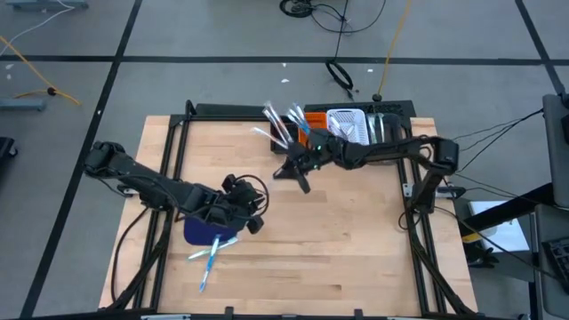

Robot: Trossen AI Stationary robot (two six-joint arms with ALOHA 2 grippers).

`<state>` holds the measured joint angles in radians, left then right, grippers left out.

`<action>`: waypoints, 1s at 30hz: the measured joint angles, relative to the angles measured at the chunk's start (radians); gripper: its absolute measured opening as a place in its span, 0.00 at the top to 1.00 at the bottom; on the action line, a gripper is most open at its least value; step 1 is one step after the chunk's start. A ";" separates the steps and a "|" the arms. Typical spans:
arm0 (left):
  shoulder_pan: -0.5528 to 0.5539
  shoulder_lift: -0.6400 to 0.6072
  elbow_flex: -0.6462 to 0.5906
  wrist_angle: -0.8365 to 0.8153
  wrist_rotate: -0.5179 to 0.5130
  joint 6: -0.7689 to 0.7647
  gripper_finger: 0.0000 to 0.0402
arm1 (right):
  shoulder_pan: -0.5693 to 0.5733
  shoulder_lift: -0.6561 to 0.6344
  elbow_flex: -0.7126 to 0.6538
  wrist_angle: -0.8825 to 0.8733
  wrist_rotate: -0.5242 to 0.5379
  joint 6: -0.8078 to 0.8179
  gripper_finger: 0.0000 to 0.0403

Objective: Pick & Place Toothbrushes
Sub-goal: Put the orange toothbrush into the black bin

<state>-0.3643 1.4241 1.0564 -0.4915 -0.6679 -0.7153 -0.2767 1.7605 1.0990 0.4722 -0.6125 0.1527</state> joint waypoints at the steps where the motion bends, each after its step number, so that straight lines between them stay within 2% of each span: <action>1: -0.004 0.000 0.000 -0.006 0.002 0.000 0.86 | -0.018 -0.020 0.001 -0.033 0.018 -0.008 0.95; 7: -0.018 0.007 0.000 -0.012 0.000 0.000 0.86 | -0.137 -0.163 0.001 -0.241 0.207 -0.077 0.95; 14: -0.016 0.011 -0.001 -0.017 -0.014 0.008 0.86 | -0.243 -0.288 0.001 -0.365 0.402 -0.129 0.95; 19: -0.016 0.012 -0.001 -0.017 -0.026 0.009 0.86 | -0.280 -0.291 0.000 -0.469 0.406 -0.143 0.95; 30: -0.016 0.012 -0.001 -0.014 -0.043 0.017 0.86 | -0.286 -0.239 0.002 -0.443 0.430 -0.177 0.95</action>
<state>-0.3801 1.4357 1.0557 -0.5056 -0.7106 -0.6986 -0.5624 1.5215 1.1011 0.0289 -0.1823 -0.0238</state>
